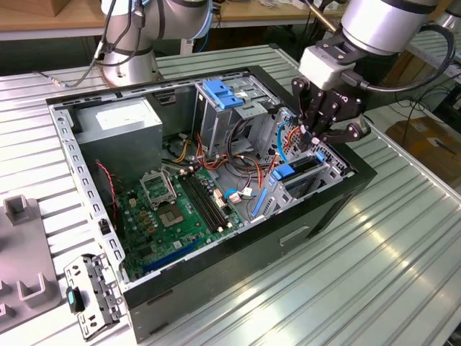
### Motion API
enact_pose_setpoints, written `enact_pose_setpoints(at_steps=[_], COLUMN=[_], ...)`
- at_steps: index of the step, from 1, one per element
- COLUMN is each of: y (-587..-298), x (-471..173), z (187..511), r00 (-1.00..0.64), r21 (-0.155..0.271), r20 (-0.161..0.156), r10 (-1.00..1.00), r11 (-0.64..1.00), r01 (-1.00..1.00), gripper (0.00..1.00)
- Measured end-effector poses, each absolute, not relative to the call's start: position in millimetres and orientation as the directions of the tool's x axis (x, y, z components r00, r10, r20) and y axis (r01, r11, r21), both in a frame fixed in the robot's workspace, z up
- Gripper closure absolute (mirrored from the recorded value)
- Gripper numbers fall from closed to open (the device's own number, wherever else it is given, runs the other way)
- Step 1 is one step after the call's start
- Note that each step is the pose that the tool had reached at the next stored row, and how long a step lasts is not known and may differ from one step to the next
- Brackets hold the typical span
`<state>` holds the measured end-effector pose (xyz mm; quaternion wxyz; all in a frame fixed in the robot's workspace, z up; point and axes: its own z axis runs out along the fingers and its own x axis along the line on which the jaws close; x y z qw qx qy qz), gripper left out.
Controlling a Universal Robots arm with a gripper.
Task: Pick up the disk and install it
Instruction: 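Insert the first disk wire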
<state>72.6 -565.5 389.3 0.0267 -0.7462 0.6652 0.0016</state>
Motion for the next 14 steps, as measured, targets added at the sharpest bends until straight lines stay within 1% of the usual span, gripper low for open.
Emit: enact_pose_setpoints(at_steps=[1,3,8,14], y=[-565,-565,-562,-548], x=[91,115,122,125], z=[390,389,389,389], r00=[0.162,0.193,0.211,0.223], r21=[-0.038,-0.038,-0.038,-0.038], r20=[-0.038,-0.038,-0.038,-0.038], r10=[-0.986,-0.981,-0.977,-0.974], r11=[-0.16,-0.191,-0.21,-0.222], r01=[-0.986,-0.981,-0.977,-0.974], gripper=[0.89,0.89,0.89,0.89])
